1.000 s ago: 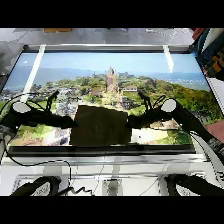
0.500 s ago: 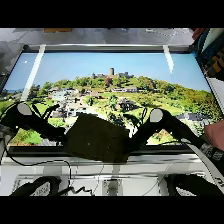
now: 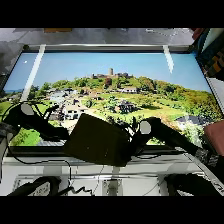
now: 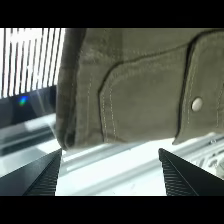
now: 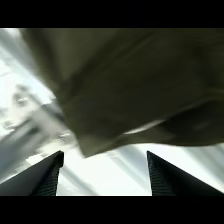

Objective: Fold the clothes and pants, and hang the long-sleeved shirts on hangers.

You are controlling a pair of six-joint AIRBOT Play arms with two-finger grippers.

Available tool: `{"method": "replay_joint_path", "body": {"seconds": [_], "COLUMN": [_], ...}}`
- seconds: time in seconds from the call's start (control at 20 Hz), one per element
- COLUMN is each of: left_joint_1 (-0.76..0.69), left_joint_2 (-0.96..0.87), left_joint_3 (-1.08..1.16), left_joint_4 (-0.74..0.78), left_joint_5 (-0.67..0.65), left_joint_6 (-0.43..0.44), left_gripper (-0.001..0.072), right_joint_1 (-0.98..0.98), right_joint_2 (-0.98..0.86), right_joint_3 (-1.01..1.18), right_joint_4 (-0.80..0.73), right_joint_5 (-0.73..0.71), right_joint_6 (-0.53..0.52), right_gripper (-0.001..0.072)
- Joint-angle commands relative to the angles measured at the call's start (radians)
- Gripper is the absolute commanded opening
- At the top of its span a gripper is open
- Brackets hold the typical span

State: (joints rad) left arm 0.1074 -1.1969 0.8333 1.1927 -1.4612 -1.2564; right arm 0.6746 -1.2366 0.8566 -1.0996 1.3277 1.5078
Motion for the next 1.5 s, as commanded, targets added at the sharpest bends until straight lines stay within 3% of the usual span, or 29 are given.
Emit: {"method": "replay_joint_path", "body": {"seconds": [0.0,0.05,0.1,0.15,0.2,0.25,0.3,0.35,0.4,0.6,0.65,0.7,0.75,0.8,1.1,1.3,1.45], "left_joint_1": [0.000,0.000,0.000,0.000,0.000,0.000,0.000,0.000,0.000,0.000,0.000,0.000,0.000,0.000,0.000,0.000,0.000], "left_joint_2": [-0.005,-0.005,-0.005,-0.005,-0.005,-0.005,-0.005,-0.005,-0.005,-0.005,-0.005,-0.005,-0.005,-0.005,-0.005,-0.005,-0.005], "left_joint_3": [0.000,0.000,0.000,0.000,0.000,0.000,0.000,0.000,0.000,0.000,0.000,0.000,0.000,0.000,0.000,0.000,0.000], "left_joint_4": [-0.007,-0.008,-0.008,-0.007,-0.008,-0.008,-0.008,-0.008,-0.008,-0.008,-0.008,-0.008,-0.008,-0.012,-0.054,-0.061,-0.060], "left_joint_5": [0.066,0.071,0.071,0.071,0.071,0.071,0.071,0.071,0.071,0.071,0.071,0.071,0.071,0.071,0.071,0.071,0.071], "left_joint_6": [0.000,0.000,0.000,0.000,0.000,0.000,0.000,0.000,0.000,0.000,0.000,0.000,0.000,0.000,0.000,0.000,0.000], "left_gripper": [0.0707,0.0707,0.0707,0.0706,0.0707,0.0706,0.0706,0.0706,0.0703,0.0702,0.0702,0.0702,0.0702,0.0702,0.0701,0.0701,0.0701], "right_joint_1": [-0.030,-0.059,-0.098,-0.149,-0.203,-0.264,-0.318,-0.378,-0.436,-0.564,-0.563,-0.554,-0.541,-0.524,-0.385,-0.349,-0.349], "right_joint_2": [0.000,0.000,0.000,0.000,0.000,0.000,0.000,0.000,0.000,0.050,0.065,0.073,0.075,0.075,0.072,0.064,0.064], "right_joint_3": [-0.001,-0.001,-0.001,-0.001,-0.001,-0.001,-0.004,-0.017,-0.045,-0.269,-0.319,-0.362,-0.397,-0.419,-0.431,-0.431,-0.431], "right_joint_4": [-0.252,-0.336,-0.409,-0.446,-0.446,-0.428,-0.393,-0.331,-0.230,0.312,0.402,0.483,0.547,0.579,0.589,0.468,0.482], "right_joint_5": [-0.044,-0.044,-0.034,-0.018,0.002,0.031,0.062,0.084,0.099,0.069,0.042,0.010,-0.037,-0.087,-0.364,-0.436,-0.471], "right_joint_6": [0.003,0.002,0.002,-0.008,-0.045,-0.086,-0.125,-0.164,-0.194,-0.409,-0.421,-0.422,-0.421,-0.420,-0.227,-0.050,-0.026], "right_gripper": [0.0541,0.0541,0.0484,0.0431,0.0431,0.0351,0.0199,0.0170,0.0085,0.0063,0.0113,0.0329,0.0643,0.0720,0.0706,0.0706,0.0704]}}
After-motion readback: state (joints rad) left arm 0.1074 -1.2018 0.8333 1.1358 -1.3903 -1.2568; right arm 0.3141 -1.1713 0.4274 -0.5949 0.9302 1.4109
